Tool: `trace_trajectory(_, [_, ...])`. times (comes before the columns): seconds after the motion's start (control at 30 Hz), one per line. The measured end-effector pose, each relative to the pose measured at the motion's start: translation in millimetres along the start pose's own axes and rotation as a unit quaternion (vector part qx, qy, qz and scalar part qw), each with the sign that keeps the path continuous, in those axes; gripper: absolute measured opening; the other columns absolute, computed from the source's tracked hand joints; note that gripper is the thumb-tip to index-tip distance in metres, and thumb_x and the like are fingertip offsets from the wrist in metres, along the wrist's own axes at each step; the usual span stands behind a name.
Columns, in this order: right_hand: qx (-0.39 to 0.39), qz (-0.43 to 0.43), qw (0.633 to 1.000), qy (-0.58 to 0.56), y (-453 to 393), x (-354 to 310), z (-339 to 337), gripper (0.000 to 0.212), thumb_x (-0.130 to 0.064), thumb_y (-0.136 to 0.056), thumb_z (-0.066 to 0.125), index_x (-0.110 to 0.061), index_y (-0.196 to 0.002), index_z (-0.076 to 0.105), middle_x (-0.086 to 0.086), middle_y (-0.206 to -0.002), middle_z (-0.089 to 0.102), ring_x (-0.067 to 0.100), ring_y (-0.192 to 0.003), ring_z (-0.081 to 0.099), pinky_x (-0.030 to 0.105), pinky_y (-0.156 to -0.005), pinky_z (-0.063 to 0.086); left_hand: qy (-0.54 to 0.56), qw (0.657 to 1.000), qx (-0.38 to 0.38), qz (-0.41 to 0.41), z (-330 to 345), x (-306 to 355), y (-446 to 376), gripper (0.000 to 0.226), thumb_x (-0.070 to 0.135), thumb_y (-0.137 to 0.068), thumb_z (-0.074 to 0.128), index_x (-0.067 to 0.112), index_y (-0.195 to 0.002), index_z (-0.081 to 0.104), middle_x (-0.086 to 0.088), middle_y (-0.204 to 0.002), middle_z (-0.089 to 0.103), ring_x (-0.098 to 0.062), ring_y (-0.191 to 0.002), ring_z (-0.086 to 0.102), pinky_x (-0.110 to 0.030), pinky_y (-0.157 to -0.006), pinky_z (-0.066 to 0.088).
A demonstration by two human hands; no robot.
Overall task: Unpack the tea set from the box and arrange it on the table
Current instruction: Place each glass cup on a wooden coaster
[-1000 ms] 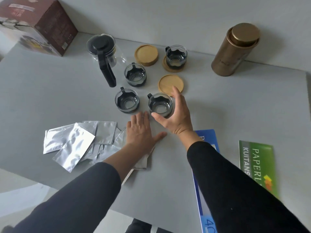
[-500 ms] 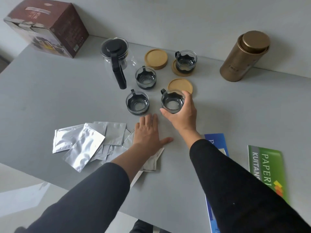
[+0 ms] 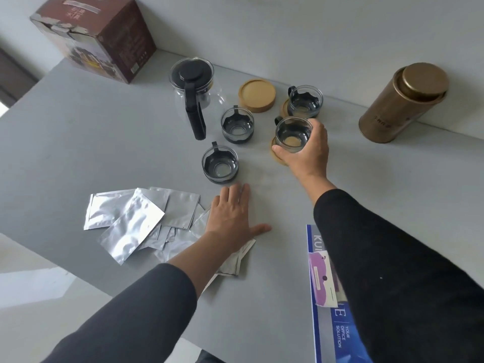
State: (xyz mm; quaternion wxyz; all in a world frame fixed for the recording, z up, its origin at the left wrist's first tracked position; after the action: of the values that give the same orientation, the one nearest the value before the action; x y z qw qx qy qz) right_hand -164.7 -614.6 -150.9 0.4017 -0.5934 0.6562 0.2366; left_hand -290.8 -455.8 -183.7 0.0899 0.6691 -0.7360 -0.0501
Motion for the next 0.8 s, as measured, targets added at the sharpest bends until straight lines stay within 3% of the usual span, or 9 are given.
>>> trace_trajectory(0.33, [-0.024, 0.012, 1.0, -0.002, -1.1, 8.7, 3.5, 0.086, -0.024, -0.059, 0.087, -0.004, -0.129, 0.042, 0.011, -0.127, 0.049, 0.023, -0.117, 0.049, 0.008, -0.089, 0.028, 0.002, 1.0, -0.006, -0.004, -0.6, 0.3, 0.4, 0.104, 0.08, -0.075, 0.04, 0.013, -0.15, 0.012, -0.005, -0.147, 0.021, -0.025, -0.131, 0.026, -0.033, -0.106, 0.025])
trace_trajectory(0.47, [-0.031, 0.021, 0.999, 0.001, -1.3, 11.7, 3.3, 0.088, -0.026, -0.061, 0.087, -0.005, -0.132, 0.04, 0.011, -0.13, 0.048, 0.023, -0.12, 0.047, 0.019, -0.097, 0.034, 0.001, 1.0, -0.009, -0.006, 0.5, 0.6, 0.7, 0.104, 0.08, -0.075, 0.04, 0.014, -0.15, 0.011, -0.004, -0.148, 0.02, -0.024, -0.132, 0.025, -0.033, -0.108, 0.023])
trace_trajectory(0.6, [-0.039, 0.03, 0.999, 0.003, -2.1, 12.9, 3.6, 0.091, -0.027, -0.063, 0.086, -0.005, -0.136, 0.037, 0.011, -0.134, 0.046, 0.023, -0.123, 0.045, 0.021, -0.1, 0.032, -0.003, 1.0, -0.012, -0.008, 0.8, 1.0, 0.1, 0.104, 0.08, -0.075, 0.039, 0.014, -0.151, 0.011, -0.005, -0.148, 0.021, -0.025, -0.132, 0.025, -0.033, -0.108, 0.024])
trace_trajectory(0.8, [-0.073, 0.033, 0.997, 0.009, -1.1, 8.4, -1.6, 0.108, -0.033, -0.065, 0.085, -0.009, -0.147, 0.019, 0.011, -0.144, 0.034, 0.02, -0.133, 0.035, 0.015, -0.102, 0.024, 0.021, 0.999, -0.027, 0.004, -3.4, -0.5, 0.9, 0.098, 0.075, -0.079, 0.041, 0.015, -0.151, 0.013, -0.003, -0.15, 0.02, -0.023, -0.136, 0.023, -0.033, -0.109, 0.024])
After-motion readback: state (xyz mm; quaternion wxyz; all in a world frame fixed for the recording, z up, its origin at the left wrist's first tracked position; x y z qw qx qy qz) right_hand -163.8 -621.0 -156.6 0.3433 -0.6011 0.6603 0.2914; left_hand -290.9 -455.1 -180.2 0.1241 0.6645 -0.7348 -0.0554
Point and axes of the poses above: each hand's wrist, its own y-axis away from the middle knuckle, its own z-axis out of the palm, x = y × z, the point moved 6 cm from there along -y, towards the middle knuckle
